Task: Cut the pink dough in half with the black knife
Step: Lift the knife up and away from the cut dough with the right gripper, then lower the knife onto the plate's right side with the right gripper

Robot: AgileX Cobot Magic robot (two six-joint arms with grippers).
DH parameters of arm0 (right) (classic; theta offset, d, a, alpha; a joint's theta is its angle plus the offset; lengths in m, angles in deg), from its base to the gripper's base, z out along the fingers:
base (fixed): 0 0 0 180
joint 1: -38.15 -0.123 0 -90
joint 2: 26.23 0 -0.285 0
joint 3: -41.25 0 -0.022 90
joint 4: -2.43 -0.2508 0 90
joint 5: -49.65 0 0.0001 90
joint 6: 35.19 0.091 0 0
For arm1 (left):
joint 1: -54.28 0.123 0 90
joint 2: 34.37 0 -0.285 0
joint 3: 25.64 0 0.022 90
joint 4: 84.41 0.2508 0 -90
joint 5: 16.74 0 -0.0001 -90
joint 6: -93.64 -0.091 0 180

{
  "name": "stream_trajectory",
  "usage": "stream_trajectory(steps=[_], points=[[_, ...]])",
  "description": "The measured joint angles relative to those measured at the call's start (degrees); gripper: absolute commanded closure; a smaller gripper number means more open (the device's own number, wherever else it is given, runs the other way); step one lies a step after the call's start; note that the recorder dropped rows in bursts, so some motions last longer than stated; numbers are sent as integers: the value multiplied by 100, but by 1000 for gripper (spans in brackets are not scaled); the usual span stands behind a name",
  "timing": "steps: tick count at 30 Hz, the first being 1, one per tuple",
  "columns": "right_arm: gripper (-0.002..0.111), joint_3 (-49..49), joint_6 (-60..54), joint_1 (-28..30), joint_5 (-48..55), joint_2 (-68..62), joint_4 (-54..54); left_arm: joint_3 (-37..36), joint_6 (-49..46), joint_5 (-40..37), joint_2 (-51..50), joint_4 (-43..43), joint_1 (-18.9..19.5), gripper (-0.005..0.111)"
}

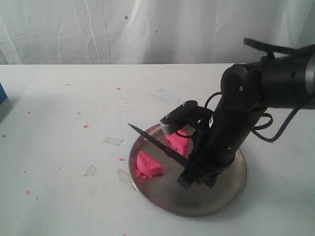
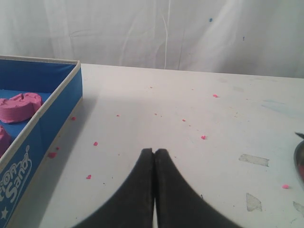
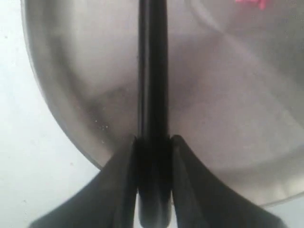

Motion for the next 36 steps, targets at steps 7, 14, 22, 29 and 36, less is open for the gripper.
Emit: stream_trajectory(steps=[7,14,22,29,36], points=[[108,84,919,0,-37,878,1227,0,0,0,0,0,0,107],[108,30,3147,0,-50,1553,3854,0,0,0,0,0,0,107],[108,-536,4883,385,-831,1371,4593,0,0,0,0,0,0,107],[108,-358,2607,909,-392,634,1789,0,0,0,0,0,0,107],[108,-219,1130,1101,103,-57,272,0,0,0,0,0,0,107]])
